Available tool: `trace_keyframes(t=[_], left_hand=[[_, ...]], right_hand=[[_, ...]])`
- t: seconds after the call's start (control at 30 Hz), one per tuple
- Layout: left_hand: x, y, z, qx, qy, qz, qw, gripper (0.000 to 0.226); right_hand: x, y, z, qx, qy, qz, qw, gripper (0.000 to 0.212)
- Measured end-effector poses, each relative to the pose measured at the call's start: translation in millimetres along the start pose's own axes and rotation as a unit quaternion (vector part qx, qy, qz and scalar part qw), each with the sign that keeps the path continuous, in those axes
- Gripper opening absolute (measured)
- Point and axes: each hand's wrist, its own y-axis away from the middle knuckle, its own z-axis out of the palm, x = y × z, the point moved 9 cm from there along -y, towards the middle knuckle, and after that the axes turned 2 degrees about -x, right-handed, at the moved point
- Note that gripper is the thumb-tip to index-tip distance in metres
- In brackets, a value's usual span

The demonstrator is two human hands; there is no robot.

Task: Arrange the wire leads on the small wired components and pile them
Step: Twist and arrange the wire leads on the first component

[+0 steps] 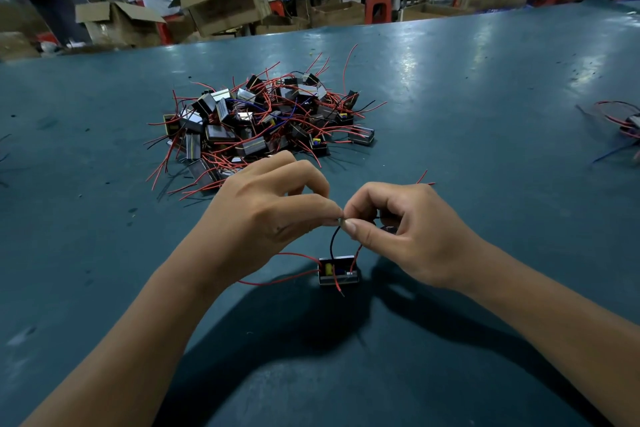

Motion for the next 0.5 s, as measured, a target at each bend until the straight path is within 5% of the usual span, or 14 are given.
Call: trace_keyframes(t=[0.27, 0.5], left_hand=[[-3.3, -1.0, 3.5, -0.025, 0.058, -0.016, 0.998, 0.017], [-10.2, 0.8, 14.3, -0.073, 0.186, -0.113, 0.973, 0.008]], right_hand=[[-6.4, 1.2, -1.7, 0.009, 0.039, -0.018, 0.999, 0.004], [-12.8, 2.5, -2.3, 0.018, 0.068, -0.04, 0.997, 0.003]])
